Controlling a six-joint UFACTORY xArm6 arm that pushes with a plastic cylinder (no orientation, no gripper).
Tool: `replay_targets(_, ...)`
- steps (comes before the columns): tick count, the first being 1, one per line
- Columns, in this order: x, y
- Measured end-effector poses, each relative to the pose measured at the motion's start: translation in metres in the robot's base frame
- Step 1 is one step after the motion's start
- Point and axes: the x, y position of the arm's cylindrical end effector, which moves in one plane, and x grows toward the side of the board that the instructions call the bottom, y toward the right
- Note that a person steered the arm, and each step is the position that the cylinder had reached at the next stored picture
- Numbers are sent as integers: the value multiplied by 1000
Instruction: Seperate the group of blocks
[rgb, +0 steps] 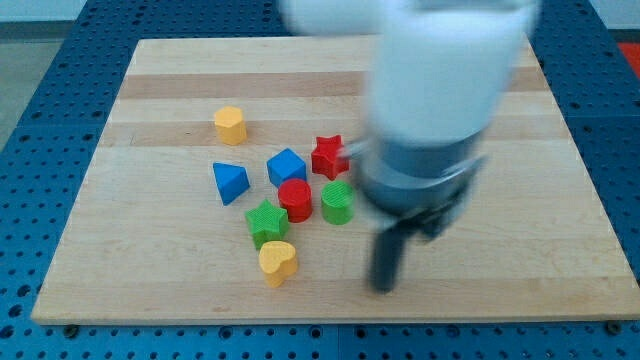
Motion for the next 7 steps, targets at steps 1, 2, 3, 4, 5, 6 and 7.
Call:
replay_targets(1,6,-66)
replay_targets(2,-39,-32)
replay_targets(3,-110,-93)
replay_targets(4,-103,-47)
replay_targets(5,-102,2)
replay_targets(6,-84,-23)
replay_targets(7,-56,26)
